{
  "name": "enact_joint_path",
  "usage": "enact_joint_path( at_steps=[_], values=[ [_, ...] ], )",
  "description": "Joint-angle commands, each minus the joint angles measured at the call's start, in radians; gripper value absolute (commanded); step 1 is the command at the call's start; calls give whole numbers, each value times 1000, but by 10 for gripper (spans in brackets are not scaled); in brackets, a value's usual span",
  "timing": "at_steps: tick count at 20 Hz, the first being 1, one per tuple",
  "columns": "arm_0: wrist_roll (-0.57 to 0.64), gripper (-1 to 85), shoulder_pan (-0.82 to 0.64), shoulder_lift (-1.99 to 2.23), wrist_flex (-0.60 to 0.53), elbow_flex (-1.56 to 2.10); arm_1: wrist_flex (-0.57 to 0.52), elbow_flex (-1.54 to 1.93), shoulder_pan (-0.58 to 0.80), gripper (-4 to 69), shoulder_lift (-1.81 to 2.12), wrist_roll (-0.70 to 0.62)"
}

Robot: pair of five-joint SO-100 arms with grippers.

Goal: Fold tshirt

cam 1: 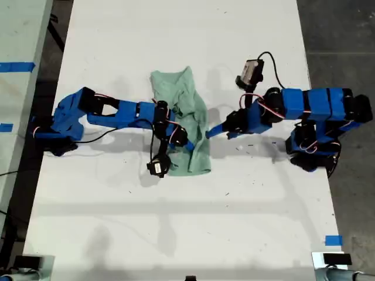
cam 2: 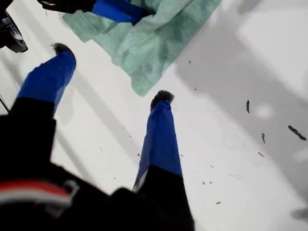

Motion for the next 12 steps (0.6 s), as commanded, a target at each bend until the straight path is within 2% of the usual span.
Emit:
enact_joint_path(
  at_steps=[1,8,12],
  values=[
    [6,333,-17,18,43,-40,-23,-3,-6,297,49,0],
    [-6,310,5,356,334,-12,-9,-6,-6,297,69,-5],
    [-17,312,18,520,460,21,11,-14,-11,296,80,-6]
  ],
)
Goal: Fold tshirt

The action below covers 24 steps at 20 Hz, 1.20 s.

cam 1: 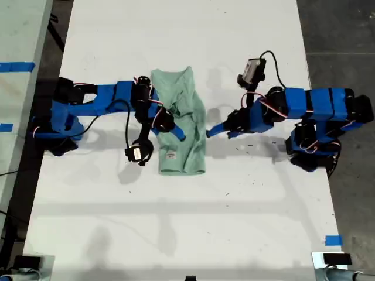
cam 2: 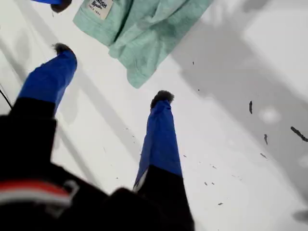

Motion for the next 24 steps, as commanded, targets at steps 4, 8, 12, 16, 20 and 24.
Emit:
enact_joint_path(
  at_steps=[4,8,12,16,20,24],
  values=[
    [-64,312,69,184,147,41,55,-60,-57,295,54,6],
    [-164,329,135,186,137,98,67,-101,-107,297,34,29],
    [-193,331,158,181,115,120,69,-141,-133,297,-9,38],
    [-206,334,167,216,49,198,75,-210,-158,300,-86,43],
    [-183,336,166,258,-155,344,72,-285,-160,301,-206,29],
    [-181,337,170,215,-334,443,48,-402,-161,306,-411,8]
  ],
)
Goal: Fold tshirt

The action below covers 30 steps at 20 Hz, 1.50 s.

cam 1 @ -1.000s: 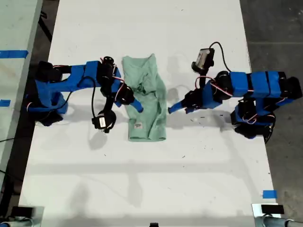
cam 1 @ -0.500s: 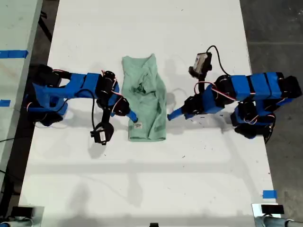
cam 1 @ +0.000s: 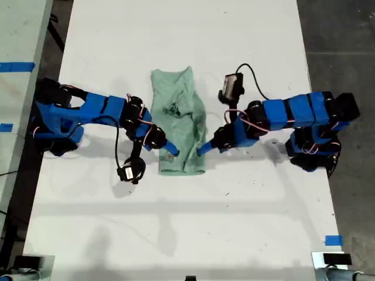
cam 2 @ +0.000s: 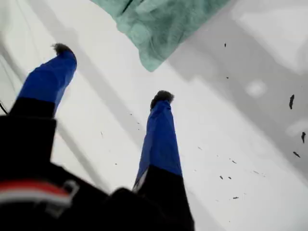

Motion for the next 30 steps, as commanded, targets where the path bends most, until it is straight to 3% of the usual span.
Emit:
enact_joint_path(
  at_steps=[1,8,12,14,15,16,19,26,30],
  values=[
    [11,337,17,5,-77,2,-25,-143,-12,307,-118,-25],
    [12,316,11,-204,-178,-23,-37,-431,-8,281,-558,-57],
    [3,161,17,-322,-235,-48,-46,-528,-9,251,-736,-40],
    [-11,105,18,-345,-235,-51,-54,-546,-11,118,-769,-18],
    [-12,58,18,-347,-235,-51,-55,-554,-11,97,-781,-14],
    [-12,40,18,-345,-233,-51,-34,-581,-12,12,-792,-15],
    [12,0,20,-325,-233,-61,-37,-612,-37,-20,-776,-37],
    [100,0,104,-259,40,-413,67,-689,-112,-19,-522,-98],
    [106,0,181,-106,60,-430,114,-695,-186,-19,-347,-89]
  ],
)
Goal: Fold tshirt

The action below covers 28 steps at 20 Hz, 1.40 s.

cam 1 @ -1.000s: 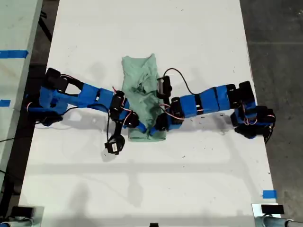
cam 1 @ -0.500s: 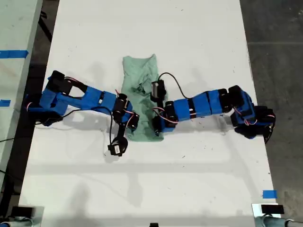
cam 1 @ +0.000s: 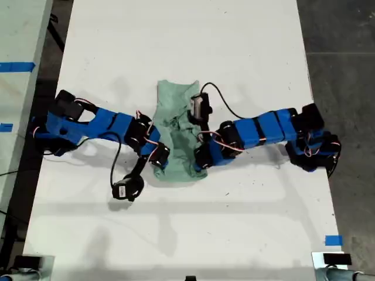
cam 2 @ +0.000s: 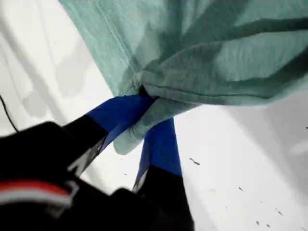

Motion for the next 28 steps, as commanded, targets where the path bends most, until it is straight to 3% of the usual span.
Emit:
enact_joint_path(
  at_steps=[1,5,9,11,14,19,22,25,26,28],
  values=[
    [12,0,64,167,3,-61,15,-75,-69,-19,160,2],
    [15,0,110,244,-20,-52,14,-103,-97,-19,167,18],
    [94,0,8,285,78,-43,77,-89,54,-19,187,-87],
    [201,0,-115,299,155,-41,103,-71,189,-19,202,-192],
    [437,0,-337,299,173,-34,95,-43,410,-19,210,-382],
    [750,0,-646,273,103,-25,-11,-9,655,-19,212,-647],
    [825,0,-727,230,18,61,-146,127,709,-19,210,-723],
    [828,11,-807,155,-190,275,-371,347,749,-12,170,-742],
    [818,34,-845,101,-255,322,-428,387,769,33,117,-727],
    [813,141,-931,-55,-281,288,-434,341,816,231,-54,-669]
  ],
)
